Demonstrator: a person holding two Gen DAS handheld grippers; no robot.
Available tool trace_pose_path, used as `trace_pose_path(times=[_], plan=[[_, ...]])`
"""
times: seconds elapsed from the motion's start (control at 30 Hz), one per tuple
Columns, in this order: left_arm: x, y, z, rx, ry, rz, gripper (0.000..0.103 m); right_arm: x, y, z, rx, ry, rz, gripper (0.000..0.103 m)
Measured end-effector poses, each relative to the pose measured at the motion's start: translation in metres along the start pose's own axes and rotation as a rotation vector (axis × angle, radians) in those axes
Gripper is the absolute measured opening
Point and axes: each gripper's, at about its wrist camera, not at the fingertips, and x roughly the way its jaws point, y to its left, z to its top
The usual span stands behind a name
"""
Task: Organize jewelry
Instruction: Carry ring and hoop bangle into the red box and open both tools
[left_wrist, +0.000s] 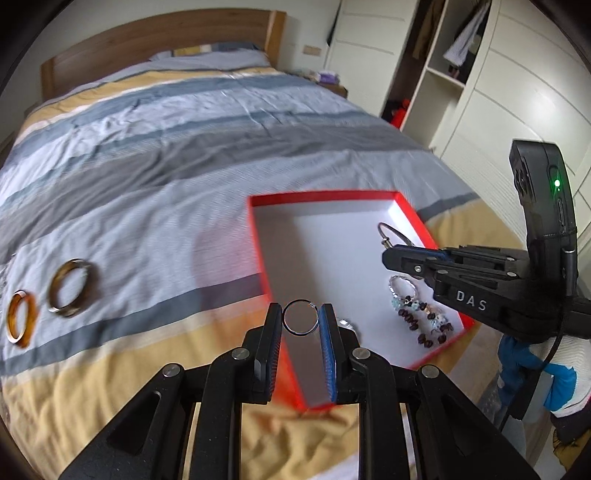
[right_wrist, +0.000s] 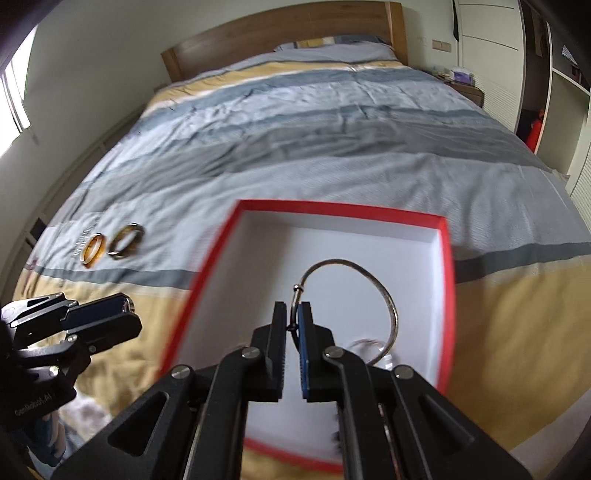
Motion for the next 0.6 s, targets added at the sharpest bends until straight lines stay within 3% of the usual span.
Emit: trace_pose_path(times=[0.37, 0.6], plan=[[0.078, -0.021, 0.011, 0.049, 0.098, 0.018, 0.02, 0.036, -0.026, 0.002, -0.087, 0.083, -0.021, 0.006], [0.086, -0.022, 0.002, 0.078, 0.103, 0.046, 0.02, 0.046, -0.032, -0.002, -0.102, 0.112, -0.015, 0.006]])
